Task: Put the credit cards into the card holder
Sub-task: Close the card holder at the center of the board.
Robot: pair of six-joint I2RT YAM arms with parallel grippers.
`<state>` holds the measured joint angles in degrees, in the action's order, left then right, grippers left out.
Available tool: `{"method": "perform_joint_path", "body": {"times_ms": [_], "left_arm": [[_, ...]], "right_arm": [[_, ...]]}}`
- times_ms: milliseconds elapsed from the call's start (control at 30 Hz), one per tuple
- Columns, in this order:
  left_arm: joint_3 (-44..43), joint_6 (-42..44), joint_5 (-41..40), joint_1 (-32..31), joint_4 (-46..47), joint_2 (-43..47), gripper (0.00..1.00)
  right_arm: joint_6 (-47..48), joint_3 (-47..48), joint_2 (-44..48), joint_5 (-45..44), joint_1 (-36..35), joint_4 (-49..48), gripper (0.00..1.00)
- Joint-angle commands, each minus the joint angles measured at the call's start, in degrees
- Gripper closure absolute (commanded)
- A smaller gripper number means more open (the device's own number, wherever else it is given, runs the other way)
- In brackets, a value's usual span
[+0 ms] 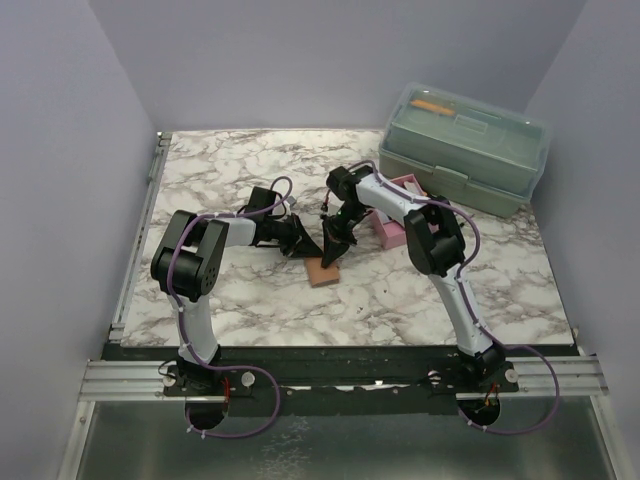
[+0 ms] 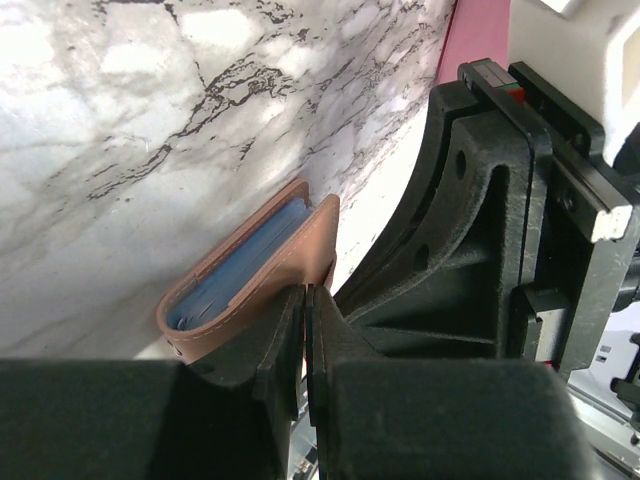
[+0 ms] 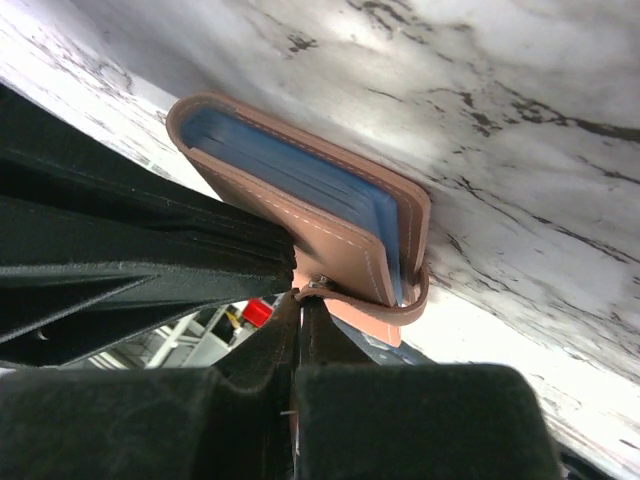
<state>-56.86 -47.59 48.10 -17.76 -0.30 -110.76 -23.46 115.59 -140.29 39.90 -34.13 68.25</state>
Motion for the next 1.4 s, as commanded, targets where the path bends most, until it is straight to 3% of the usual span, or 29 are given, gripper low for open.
{"method": "perform_joint_path", "body": {"times_ms": [0,600,767,900,967,1033,1233,1367], "left_arm": [[1.40,0.79,-1.58,-0.73,-0.25,-1.66,0.88],[1.95,-0.16,-0.97,-0.78,0.03,-0.95,0.88],[-0.36,-0.40,-0.40,-0.47,-1.39,-0.24,0.87],[-4.33,1.27,-0.99,1.76,-6.89,2.57,0.81],[-6.26,2.37,-1.67,3.91,-10.22,4.55,0.76],[-8.22,3.58,-2.55,6.44,-14.23,6.57,0.71],[-12.35,4.95,-5.68,10.33,-23.74,14.22,0.63],[-10.30,3.86,-7.13,10.21,-27.51,20.87,0.56]], "right_arm": [[-4.76,-0.16,-5.78,-10.12,-0.48,-4.93,1.00],[-14.20,0.70,-13.13,-22.65,3.93,-7.02,1.00],[-15.96,-3.84,-12.25,-23.39,3.90,-8.74,0.99],[-14.55,-1.05,-11.23,-21.82,3.91,-7.57,0.87],[-12.96,1.26,-8.92,-20.81,3.81,-7.10,0.71],[-11.30,1.62,-5.37,-16.58,3.81,-9.04,0.62],[-8.78,4.36,5.12,-7.76,3.72,-8.90,0.54],[-7.90,5.61,14.19,-8.38,3.81,-7.36,0.44]]}}
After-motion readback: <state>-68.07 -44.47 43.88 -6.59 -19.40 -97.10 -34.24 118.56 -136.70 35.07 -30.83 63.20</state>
